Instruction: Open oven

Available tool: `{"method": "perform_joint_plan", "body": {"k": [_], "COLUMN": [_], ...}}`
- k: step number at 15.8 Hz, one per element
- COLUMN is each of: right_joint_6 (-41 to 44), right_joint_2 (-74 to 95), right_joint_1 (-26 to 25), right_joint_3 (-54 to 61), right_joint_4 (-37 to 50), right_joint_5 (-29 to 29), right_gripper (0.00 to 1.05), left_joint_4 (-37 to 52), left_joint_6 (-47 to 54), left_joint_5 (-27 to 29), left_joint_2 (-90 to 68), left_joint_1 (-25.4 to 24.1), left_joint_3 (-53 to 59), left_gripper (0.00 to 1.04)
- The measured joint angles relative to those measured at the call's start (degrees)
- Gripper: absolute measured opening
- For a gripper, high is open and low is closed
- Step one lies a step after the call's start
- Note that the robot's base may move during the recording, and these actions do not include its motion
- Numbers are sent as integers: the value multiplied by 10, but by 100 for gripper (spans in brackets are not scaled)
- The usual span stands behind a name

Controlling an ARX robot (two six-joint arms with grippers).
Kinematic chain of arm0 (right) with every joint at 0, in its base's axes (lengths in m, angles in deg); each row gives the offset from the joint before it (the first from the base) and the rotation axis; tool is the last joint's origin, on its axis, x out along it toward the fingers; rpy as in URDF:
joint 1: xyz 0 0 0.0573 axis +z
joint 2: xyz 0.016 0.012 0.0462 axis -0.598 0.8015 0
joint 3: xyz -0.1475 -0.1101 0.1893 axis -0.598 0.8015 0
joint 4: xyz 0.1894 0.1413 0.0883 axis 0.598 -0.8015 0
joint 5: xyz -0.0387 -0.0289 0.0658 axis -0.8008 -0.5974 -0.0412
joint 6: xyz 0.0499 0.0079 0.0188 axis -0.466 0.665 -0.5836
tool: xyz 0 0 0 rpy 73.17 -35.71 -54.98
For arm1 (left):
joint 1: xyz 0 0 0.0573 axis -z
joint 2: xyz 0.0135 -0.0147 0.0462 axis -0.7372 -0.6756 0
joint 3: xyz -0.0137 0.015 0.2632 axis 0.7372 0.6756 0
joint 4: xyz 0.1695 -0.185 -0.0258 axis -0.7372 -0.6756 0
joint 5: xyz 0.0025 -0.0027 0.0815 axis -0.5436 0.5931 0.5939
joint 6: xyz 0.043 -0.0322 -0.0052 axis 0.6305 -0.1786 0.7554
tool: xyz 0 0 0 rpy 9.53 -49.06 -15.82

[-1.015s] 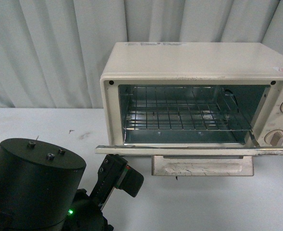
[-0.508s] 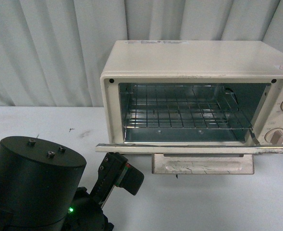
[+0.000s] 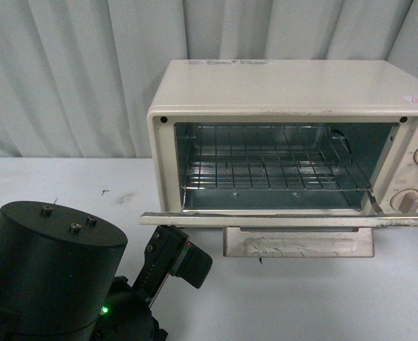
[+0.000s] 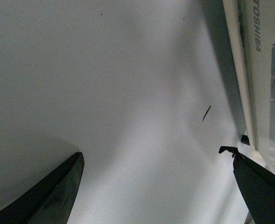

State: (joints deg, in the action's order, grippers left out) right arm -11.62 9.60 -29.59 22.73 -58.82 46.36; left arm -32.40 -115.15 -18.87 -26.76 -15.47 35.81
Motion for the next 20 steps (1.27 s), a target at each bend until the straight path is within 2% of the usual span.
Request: {"method": "perform_joint_plan", "body": {"k": [4, 7, 13, 15, 17, 19, 20], "right_joint_6": [-63, -70, -71, -71, -71, -72, -72], "right_joint_2": [-69, -107, -132, -255, -300, -329, -333], "right_joint_1": [-20, -46, -75, -74, -74, -74, -74], "right_joint_3": [114, 159, 184, 256, 269, 275, 290], "right_joint_4": [33, 37, 37, -14, -46, -66, -40], "right_joint_5": [27, 62, 74, 77, 78, 77, 78], "right_gripper": [3, 2, 2, 2, 2, 2, 2], "left_joint_4": [1, 1, 1, 1, 1, 1, 1], "left_joint_6": [0, 0, 0, 0, 0, 0, 0], "left_joint_5": [-3, -2, -4, -2, -2, -2, -2], "left_joint_2": [0, 0, 0, 0, 0, 0, 0], "left_joint_1": [0, 0, 0, 0, 0, 0, 0], "left_joint_3": [0, 0, 0, 0, 0, 0, 0], "left_gripper": [98, 98, 98, 98, 98, 98, 98]}}
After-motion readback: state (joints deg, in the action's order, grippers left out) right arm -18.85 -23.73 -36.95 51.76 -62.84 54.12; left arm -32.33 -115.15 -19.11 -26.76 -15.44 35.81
